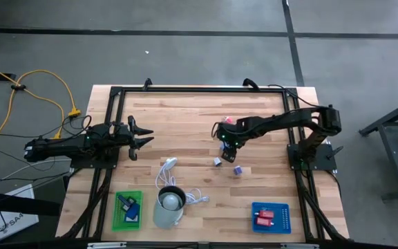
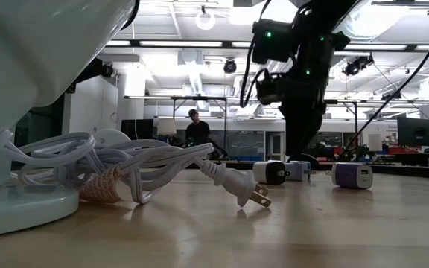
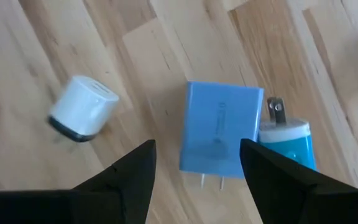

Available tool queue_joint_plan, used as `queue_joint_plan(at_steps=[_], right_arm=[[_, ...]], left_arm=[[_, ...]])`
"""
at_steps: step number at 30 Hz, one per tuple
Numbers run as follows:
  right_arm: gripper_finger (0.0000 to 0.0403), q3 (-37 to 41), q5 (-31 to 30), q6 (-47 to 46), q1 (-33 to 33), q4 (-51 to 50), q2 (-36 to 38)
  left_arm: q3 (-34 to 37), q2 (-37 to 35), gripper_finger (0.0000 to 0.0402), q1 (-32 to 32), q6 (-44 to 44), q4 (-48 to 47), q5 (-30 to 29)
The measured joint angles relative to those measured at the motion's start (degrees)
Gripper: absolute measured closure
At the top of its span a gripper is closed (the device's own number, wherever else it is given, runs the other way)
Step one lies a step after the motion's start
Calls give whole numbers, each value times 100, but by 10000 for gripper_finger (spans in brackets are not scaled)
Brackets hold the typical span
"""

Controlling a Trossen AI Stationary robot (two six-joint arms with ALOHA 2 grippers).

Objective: Pick & Place Office items
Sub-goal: Put the light blue charger adapter into the blue basket

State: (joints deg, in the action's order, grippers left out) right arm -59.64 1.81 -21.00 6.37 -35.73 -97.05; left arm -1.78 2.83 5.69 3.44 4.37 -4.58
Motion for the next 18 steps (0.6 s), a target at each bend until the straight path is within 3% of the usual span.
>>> queue_joint_plan(at_steps=[11,18], right_arm=[[180,2,-40,136,0,-78,-40],[146,2,-41,136,0,-96,-40]], left_arm=[[-2,0,281,0,-1,0,0],[-1,0,281,2,-2,2,0]])
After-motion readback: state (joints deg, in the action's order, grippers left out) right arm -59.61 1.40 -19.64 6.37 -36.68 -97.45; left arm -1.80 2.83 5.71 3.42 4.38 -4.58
